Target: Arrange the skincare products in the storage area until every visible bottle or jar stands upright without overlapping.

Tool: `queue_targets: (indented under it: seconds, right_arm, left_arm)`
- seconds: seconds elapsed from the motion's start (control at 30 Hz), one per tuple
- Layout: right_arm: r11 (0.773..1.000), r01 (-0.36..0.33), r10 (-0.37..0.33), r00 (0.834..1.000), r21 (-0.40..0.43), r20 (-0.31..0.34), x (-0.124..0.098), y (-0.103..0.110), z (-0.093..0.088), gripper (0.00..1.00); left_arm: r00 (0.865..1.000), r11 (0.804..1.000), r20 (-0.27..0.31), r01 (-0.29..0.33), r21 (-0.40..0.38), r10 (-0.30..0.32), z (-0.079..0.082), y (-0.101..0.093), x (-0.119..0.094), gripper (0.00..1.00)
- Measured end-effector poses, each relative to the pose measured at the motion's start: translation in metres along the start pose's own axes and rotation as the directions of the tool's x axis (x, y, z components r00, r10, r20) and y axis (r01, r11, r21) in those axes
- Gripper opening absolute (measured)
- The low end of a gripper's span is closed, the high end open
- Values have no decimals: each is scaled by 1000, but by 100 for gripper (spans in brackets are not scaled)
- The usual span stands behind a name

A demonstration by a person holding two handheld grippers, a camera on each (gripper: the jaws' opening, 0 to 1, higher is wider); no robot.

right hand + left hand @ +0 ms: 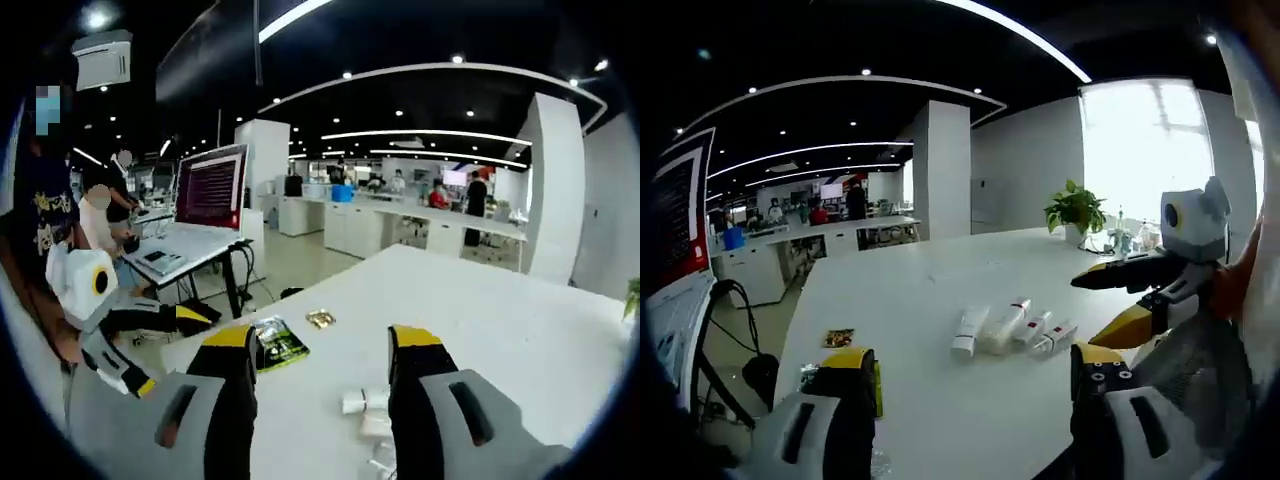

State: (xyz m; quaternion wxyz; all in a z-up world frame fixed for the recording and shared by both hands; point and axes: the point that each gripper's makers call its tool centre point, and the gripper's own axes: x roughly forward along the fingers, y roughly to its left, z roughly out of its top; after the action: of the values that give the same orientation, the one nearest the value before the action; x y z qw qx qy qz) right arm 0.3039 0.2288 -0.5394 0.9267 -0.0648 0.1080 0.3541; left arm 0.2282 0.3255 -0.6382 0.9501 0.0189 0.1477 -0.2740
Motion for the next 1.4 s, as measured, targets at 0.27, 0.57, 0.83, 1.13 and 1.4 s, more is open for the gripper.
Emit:
queue_targets:
  seconds: [0.27,0.57,0.83,1.13,1.4]
  right_arm:
    - [996,-59,61,998,-70,26,33,-34,92,40]
    - [995,-59,72,982,-79,172,33,-43,163,39]
    - [998,-48,55,938,-29,341,-17,1,119,46]
    - [999,-4,-6,982,51,187,-51,29,-3,57]
    - [995,56,-64,993,85,95,-59,24,-54,63]
  left_arm:
    - [1000,1000,7,-14,24,14,0,1,-1,82]
    - [1000,1000,16,-11,15,11,2,1,-2,82]
    - [998,999,62,-9,-42,11,11,5,-4,82]
    - [996,997,81,30,-65,-25,15,-2,-4,82]
    - [997,998,66,36,-59,-32,12,-3,-4,83]
